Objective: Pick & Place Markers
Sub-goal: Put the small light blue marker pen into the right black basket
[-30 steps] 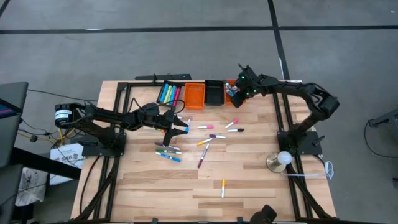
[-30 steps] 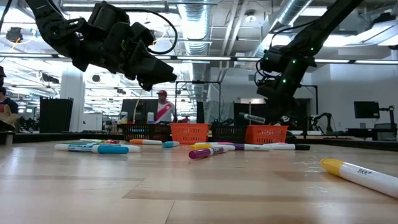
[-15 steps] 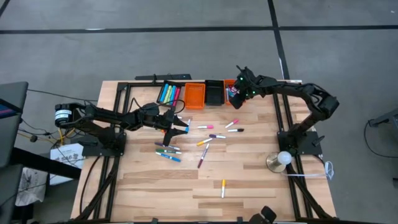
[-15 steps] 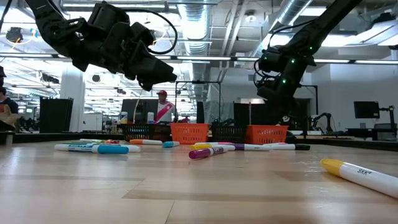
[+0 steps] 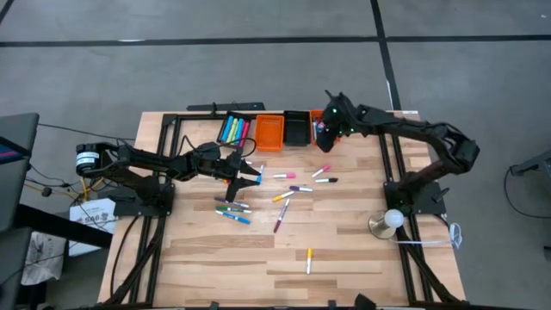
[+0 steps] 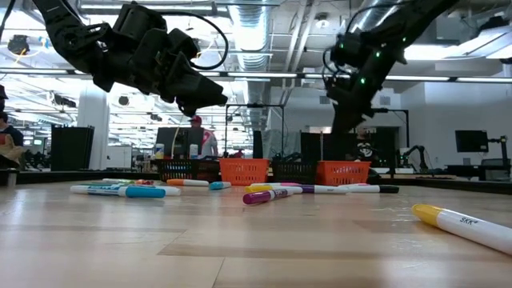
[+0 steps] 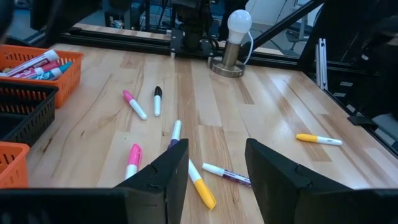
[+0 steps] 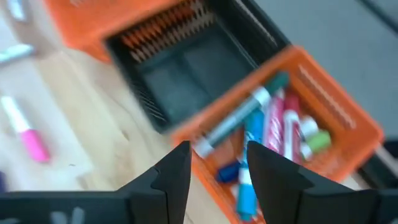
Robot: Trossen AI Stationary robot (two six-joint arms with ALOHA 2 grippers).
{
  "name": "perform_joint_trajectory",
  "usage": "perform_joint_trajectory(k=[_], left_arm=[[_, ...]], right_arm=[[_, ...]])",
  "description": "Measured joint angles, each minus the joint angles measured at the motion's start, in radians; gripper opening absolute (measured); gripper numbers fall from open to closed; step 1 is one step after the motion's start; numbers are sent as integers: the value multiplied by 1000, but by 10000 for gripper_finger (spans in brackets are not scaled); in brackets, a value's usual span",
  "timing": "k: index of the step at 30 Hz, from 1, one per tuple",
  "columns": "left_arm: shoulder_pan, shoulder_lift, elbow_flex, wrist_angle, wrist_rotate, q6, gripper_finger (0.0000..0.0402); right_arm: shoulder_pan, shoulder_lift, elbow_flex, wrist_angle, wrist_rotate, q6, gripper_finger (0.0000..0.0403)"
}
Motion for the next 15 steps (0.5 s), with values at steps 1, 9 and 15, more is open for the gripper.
perform_joint_trajectory(k=[1, 9, 15], left_arm=[[0, 0, 0, 0, 0, 0, 155], [0, 0, 0, -67, -54, 48, 155], [1, 0, 0, -203, -128, 73, 155]], right_arm=[[18, -9, 0, 12, 0, -11, 143], [167, -37, 0, 103, -1, -86, 134], [252, -37, 0, 102, 0, -172, 138]])
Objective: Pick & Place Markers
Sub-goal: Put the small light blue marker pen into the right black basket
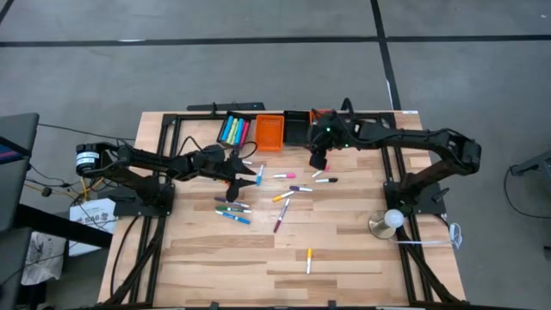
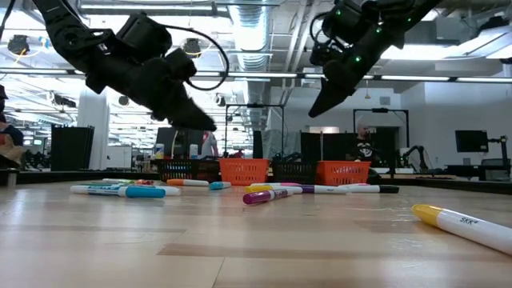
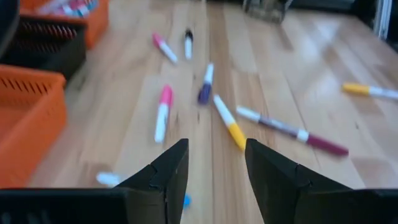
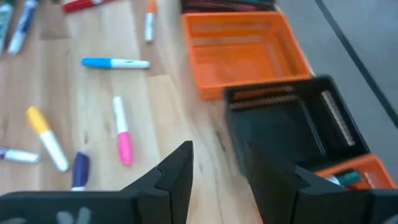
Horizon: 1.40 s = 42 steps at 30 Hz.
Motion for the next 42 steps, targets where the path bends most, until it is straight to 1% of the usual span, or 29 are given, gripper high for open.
perform_joint_trajectory(k=[3, 6, 10, 13, 15, 18, 22, 24, 29, 33, 35, 39, 42], left_arm=[[-6, 0, 0, -44, 2, 6, 155], [-17, 0, 0, -47, 5, 5, 155], [-21, 0, 0, -48, -19, -64, 155], [-30, 0, 0, -58, -24, -105, 155], [-58, 0, 0, -71, -22, -125, 155], [-124, 0, 0, -72, -39, -135, 155], [-236, 0, 0, -72, -117, -151, 155], [-286, 0, 0, -72, -171, -187, 155], [-386, 0, 0, -96, -264, -303, 155], [-488, 15, 0, -90, -304, -386, 155], [-548, 38, 0, -54, -327, -418, 155], [-645, 118, 7, 80, -384, -465, 155], [-689, 189, 38, 96, -427, -495, 155]], right_arm=[[32, 0, 0, 1, 0, -31, 139], [52, 0, 0, 1, 2, -34, 138], [70, 0, 0, 1, -5, -1, 134], [94, 6, 0, 18, -56, 68, 132], [117, 11, 0, 9, -98, 77, 132], [162, 11, 0, 10, -105, 79, 134], [223, 12, 0, 3, -105, 131, 133], [254, 12, 0, -18, -105, 173, 132], [332, 12, -20, -38, -100, 303, 128], [411, 12, -64, -40, -79, 395, 127], [454, 13, -81, -46, -49, 439, 127], [541, 12, -95, -39, -8, 545, 127], [612, 12, -95, -38, 31, 627, 127]])
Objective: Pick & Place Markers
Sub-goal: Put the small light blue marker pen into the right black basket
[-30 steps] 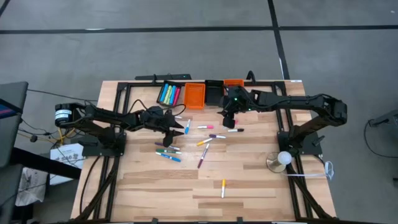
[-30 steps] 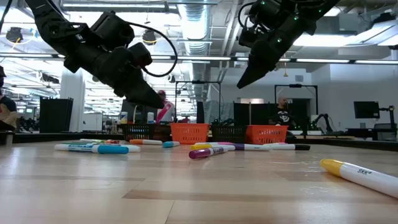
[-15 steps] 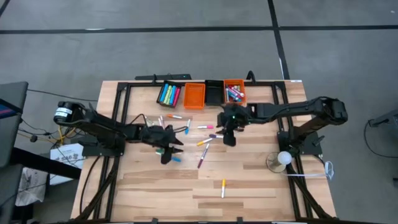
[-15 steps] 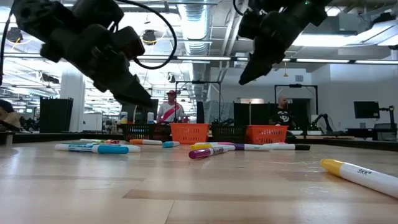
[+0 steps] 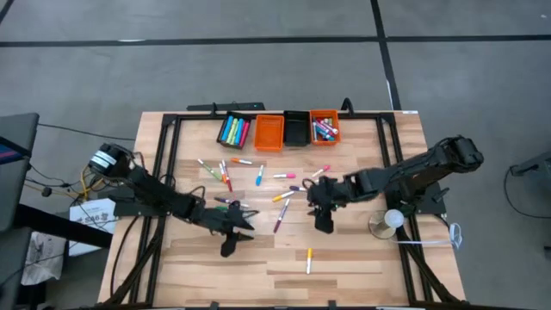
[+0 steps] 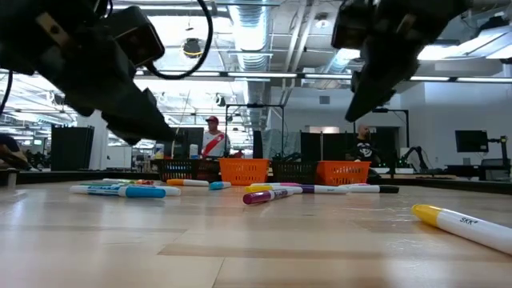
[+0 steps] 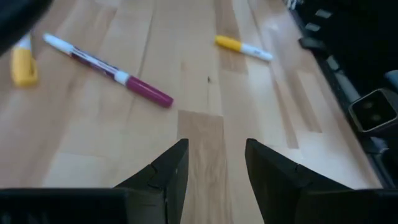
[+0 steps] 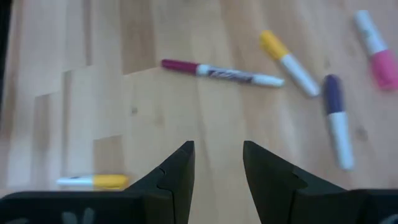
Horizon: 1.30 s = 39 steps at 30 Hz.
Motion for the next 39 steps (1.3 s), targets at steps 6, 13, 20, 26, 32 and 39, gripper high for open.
perform_joint_trajectory(k=[6, 13, 20, 26, 32, 39], left_arm=[[-69, 144, 95, -2, -112, -22, 155], [-158, 213, 211, -9, -142, 74, 155], [-197, 101, 219, -213, -251, 107, 155], [-208, -65, 220, -554, -311, -87, 155], [-170, -26, 219, -672, -337, -75, 155], [-99, 10, 219, -677, -340, 128, 155]], right_arm=[[141, 0, 0, 7, 125, 108, 127], [227, 0, 0, 7, 211, 161, 127], [246, 0, 0, 11, 272, 149, 127], [236, 0, 0, 31, 294, 78, 127], [199, 0, 0, 41, 291, -15, 127], [126, 0, 0, 54, 289, -141, 127]])
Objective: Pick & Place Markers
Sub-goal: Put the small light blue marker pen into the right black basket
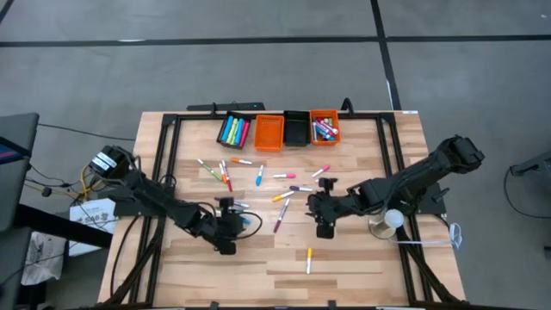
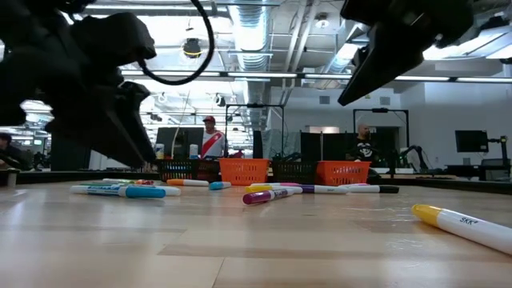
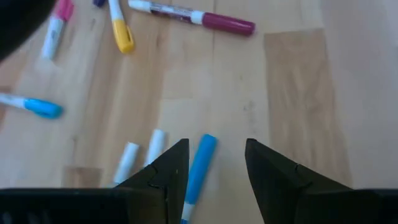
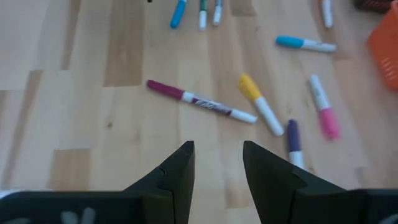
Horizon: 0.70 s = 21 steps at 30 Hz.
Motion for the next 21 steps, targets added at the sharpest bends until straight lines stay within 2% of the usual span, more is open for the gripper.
perform_joint_trajectory(k=[6, 13, 21], left_arm=[[33, -9, 0, -3, 12, 57, 155], [118, -9, 0, -55, 156, 1, 155], [115, -9, -32, -50, 190, -9, 155]], right_arm=[[-67, 0, 0, -1, -1, -100, 127], [-142, 0, 0, 1, -1, -200, 127], [-211, 0, 0, 8, -2, -196, 127]])
